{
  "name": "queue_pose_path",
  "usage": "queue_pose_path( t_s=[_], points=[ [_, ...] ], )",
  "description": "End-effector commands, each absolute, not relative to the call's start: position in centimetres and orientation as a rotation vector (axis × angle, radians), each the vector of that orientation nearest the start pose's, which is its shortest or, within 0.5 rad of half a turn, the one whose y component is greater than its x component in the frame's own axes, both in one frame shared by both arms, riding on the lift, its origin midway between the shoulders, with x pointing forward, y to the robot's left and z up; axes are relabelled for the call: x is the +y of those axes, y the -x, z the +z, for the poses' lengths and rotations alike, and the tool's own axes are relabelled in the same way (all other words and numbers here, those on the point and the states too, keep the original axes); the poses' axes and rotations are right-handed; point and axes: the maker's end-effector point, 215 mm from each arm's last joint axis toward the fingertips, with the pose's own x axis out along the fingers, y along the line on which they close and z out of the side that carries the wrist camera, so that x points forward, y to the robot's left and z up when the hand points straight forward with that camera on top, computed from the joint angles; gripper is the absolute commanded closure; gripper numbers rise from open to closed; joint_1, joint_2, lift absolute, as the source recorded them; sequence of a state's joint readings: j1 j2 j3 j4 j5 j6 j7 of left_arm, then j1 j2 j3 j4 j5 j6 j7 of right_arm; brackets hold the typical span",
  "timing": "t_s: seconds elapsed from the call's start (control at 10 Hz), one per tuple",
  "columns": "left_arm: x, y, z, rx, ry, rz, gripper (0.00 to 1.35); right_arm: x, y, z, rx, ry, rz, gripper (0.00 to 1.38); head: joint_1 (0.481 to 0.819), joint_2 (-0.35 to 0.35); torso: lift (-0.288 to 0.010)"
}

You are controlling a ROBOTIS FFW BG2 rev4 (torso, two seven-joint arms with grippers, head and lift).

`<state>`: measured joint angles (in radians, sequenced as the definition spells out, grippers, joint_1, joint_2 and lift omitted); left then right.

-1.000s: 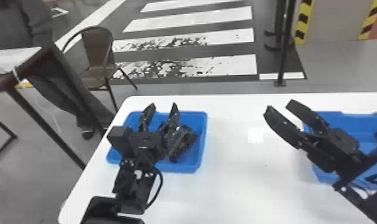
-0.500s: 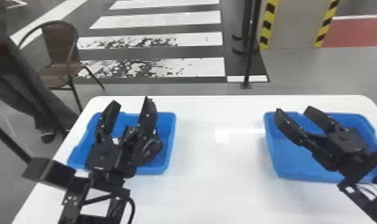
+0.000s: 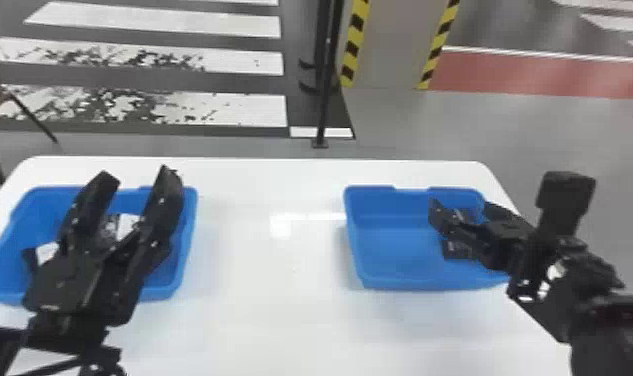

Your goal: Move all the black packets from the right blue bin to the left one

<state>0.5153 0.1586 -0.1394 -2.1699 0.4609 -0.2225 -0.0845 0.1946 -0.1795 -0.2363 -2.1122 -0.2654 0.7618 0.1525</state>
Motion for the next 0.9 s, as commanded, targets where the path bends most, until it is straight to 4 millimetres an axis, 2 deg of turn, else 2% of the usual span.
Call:
queue_pose_path(
  t_s=[0.0,0.2,0.4,0.6,0.8],
  points=[
    [17.0,-42.4,-21.7,-0.256,0.414,-0.25,0.33,-35.5,-51.8,-36.5,0.44,-0.049,-0.032,0.14,0.695,-0.171,-0.14],
    [17.1,-42.3,-21.6,-0.26,0.413,-0.25,0.32,-39.6,-52.7,-38.4,0.511,-0.037,-0.117,0.14,0.695,-0.222,-0.14],
    [17.4,-42.2,-21.3,-0.272,0.408,-0.245,0.32,-40.8,-53.8,-40.4,0.572,-0.058,-0.135,0.14,0.695,-0.258,-0.14],
    [17.4,-42.2,-21.1,-0.279,0.404,-0.245,0.32,-40.5,-55.0,-42.3,0.626,-0.095,-0.11,0.14,0.695,-0.265,-0.14],
    [17.5,-42.1,-20.6,-0.298,0.385,-0.244,0.32,-39.1,-55.9,-43.1,0.653,-0.096,-0.086,0.14,0.695,-0.258,-0.14]
  ],
)
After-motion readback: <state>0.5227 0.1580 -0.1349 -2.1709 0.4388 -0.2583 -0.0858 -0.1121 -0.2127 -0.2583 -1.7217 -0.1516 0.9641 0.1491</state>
